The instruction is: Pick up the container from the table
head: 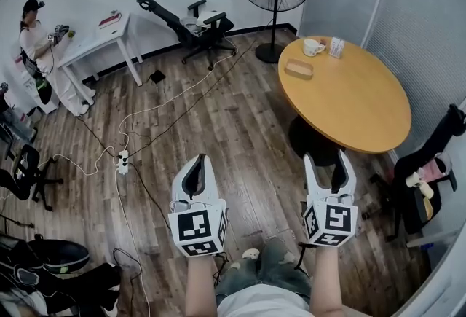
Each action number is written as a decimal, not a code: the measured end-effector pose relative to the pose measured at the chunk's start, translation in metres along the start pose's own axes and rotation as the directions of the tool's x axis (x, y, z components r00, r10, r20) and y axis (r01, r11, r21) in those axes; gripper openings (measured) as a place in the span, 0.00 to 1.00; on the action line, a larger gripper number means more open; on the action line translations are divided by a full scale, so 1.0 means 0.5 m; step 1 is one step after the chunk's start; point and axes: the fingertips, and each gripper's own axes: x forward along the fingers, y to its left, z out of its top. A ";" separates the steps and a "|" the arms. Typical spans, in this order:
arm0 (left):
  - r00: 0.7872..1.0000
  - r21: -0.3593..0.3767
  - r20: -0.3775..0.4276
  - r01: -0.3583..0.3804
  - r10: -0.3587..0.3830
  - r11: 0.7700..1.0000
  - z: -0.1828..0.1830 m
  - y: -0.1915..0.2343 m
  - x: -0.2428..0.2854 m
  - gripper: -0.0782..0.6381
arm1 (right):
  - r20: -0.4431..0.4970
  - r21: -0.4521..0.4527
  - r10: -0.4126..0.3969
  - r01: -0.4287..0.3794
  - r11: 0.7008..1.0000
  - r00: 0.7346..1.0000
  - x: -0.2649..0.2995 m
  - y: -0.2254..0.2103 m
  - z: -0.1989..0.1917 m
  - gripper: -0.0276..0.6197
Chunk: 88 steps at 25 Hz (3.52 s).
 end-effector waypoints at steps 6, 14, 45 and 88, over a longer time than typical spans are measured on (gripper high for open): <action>1.000 -0.004 -0.018 0.003 -0.003 1.000 -0.006 0.003 0.057 0.11 | -0.041 0.000 0.007 -0.007 1.000 0.999 0.057 -0.010 -0.020 0.62; 0.999 -0.001 -0.035 -0.025 0.025 1.000 -0.012 0.016 0.188 0.11 | -0.056 0.000 0.038 -0.038 0.999 0.998 0.204 -0.034 -0.038 0.63; 0.993 0.013 -0.037 -0.112 0.112 0.994 0.076 -0.026 0.807 0.11 | -0.043 0.020 0.136 -0.135 0.991 0.990 0.850 -0.259 -0.009 0.56; 0.968 0.022 -0.095 0.237 -0.234 0.971 0.086 0.068 1.522 0.11 | -0.141 0.012 -0.161 0.165 0.986 0.977 1.393 -0.313 -0.047 0.55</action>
